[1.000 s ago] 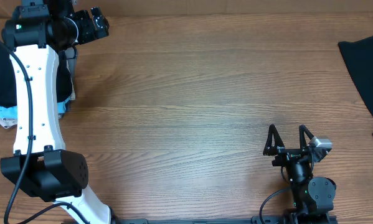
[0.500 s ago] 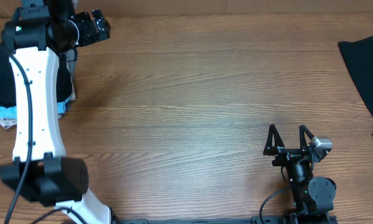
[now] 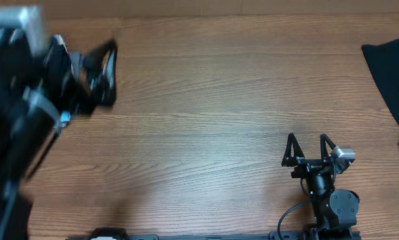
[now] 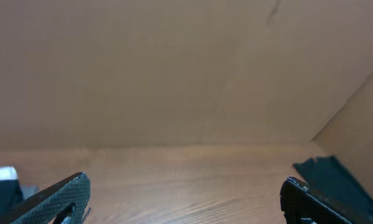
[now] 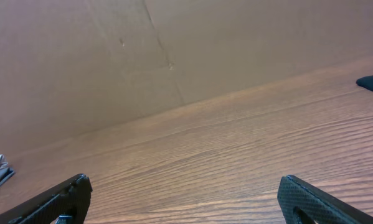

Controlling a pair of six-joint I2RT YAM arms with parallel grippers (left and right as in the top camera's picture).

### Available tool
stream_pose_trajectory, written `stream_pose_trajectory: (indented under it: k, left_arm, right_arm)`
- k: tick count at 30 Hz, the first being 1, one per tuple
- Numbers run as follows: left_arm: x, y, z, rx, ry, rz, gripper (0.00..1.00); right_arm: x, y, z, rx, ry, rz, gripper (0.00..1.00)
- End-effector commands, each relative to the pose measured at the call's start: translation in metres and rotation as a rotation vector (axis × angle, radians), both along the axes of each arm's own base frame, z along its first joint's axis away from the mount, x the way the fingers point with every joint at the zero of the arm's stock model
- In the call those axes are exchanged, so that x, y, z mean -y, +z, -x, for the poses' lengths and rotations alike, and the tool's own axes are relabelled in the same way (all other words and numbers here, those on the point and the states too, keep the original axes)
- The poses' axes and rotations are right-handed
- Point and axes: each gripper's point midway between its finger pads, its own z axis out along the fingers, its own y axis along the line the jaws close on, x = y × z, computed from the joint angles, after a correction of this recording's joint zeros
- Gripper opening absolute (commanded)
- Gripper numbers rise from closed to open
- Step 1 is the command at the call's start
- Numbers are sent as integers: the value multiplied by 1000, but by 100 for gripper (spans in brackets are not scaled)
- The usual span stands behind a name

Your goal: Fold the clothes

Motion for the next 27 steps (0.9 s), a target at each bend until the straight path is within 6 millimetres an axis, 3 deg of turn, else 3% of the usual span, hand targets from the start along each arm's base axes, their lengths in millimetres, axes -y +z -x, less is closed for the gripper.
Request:
stream_pose_trajectory:
  k: [1,6,12,20,27]
  left_arm:
    - [-1,-28,11,-57,2,3,100]
    - [-5,-69,51,-75,14,-19,100]
    - [-7,-147,75,-184,31,23,100]
    - [-24,-235,62,-222,130,78,100]
    - [-29,-277,32,-49,145,125,100]
  right_arm:
    - [3,-1,0,7,-14,5,100]
    - [3,-1,0,7,-14,5,100]
    - [3,-1,0,7,-14,5,100]
    - [3,-1,0,7,-14,5,100]
    - [3,-1,0,7,-14,5,100]
